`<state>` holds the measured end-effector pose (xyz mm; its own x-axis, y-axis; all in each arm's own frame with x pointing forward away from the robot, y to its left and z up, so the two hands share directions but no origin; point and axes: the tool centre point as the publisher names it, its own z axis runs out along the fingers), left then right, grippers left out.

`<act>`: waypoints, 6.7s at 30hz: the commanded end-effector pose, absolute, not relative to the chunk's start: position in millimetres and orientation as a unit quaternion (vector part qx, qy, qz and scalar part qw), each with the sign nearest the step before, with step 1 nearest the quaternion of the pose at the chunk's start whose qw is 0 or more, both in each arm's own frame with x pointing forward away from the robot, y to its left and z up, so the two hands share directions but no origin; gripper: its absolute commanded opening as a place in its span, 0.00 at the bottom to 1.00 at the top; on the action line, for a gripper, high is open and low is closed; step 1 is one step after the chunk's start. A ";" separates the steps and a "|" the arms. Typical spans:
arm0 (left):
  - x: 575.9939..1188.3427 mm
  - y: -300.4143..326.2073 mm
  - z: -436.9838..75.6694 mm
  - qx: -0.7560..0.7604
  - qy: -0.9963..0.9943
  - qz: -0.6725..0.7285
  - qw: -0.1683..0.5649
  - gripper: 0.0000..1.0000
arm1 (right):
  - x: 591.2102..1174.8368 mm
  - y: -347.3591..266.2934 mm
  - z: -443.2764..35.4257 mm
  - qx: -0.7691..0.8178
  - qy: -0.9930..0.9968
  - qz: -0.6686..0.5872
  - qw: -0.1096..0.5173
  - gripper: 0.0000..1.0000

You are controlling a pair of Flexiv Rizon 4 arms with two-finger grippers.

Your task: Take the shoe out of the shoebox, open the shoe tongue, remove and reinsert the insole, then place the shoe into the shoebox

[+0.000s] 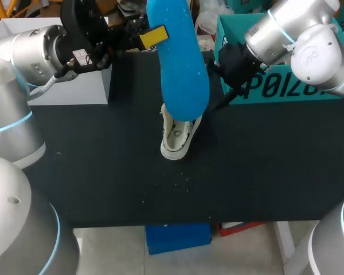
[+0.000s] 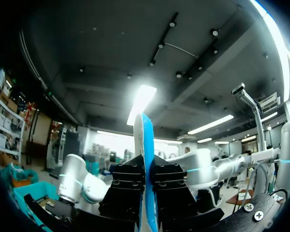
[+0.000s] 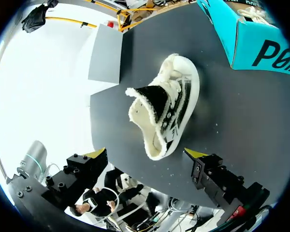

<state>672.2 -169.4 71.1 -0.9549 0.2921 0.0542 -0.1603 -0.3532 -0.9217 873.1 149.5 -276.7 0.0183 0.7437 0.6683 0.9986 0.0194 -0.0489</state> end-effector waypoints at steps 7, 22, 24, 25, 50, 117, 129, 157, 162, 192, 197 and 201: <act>671.8 -170.2 69.9 -0.060 -0.551 0.821 0.137 0.00 | 851.9 138.0 -274.9 -0.622 -0.568 -0.409 0.352 1.00; 671.8 -170.2 69.9 -0.060 -0.551 0.821 0.137 0.00 | 847.3 139.2 -272.3 -0.613 -0.566 -0.423 0.353 1.00; 671.8 -170.2 69.9 -0.060 -0.551 0.821 0.137 0.00 | 847.3 139.2 -272.3 -0.613 -0.566 -0.423 0.353 1.00; 671.8 -170.2 69.9 -0.060 -0.551 0.821 0.137 0.00 | 847.2 138.7 -272.5 -0.609 -0.562 -0.429 0.360 1.00; 647.4 -181.1 33.1 -0.199 -0.621 0.758 0.011 0.00 | 847.5 139.0 -270.5 -0.608 -0.563 -0.429 0.359 1.00; 554.8 -145.1 -147.4 -0.461 -0.600 0.603 -0.252 0.00 | 847.5 139.0 -270.5 -0.608 -0.563 -0.429 0.359 1.00; 554.5 -142.5 -195.9 -0.572 -0.535 0.527 -0.329 0.00 | 847.5 139.0 -270.5 -0.608 -0.563 -0.429 0.359 1.00; 545.3 -159.0 -228.5 -0.671 -0.431 0.441 -0.412 0.00 | 847.5 139.0 -270.5 -0.608 -0.563 -0.429 0.359 1.00; 556.1 -159.9 -253.0 -0.681 -0.419 0.415 -0.434 0.00 | 847.5 139.0 -270.5 -0.608 -0.563 -0.429 0.359 1.00; 716.9 -157.7 -301.9 -0.664 -0.434 0.426 -0.435 0.00 | 847.5 139.0 -270.5 -0.608 -0.563 -0.429 0.359 1.00; 731.8 -161.3 -299.4 -0.670 -0.431 0.415 -0.439 0.00 | 847.5 139.0 -270.5 -0.608 -0.563 -0.429 0.359 1.00; 742.4 -164.9 -298.8 -0.670 -0.433 0.412 -0.440 0.00 | 847.5 139.0 -270.5 -0.608 -0.563 -0.429 0.359 1.00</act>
<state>732.8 -158.6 -297.8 0.2826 0.2198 -0.9337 0.9462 -0.2239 0.2337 847.8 138.0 -269.7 -0.0018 0.3773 0.9261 0.9935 -0.1044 0.0445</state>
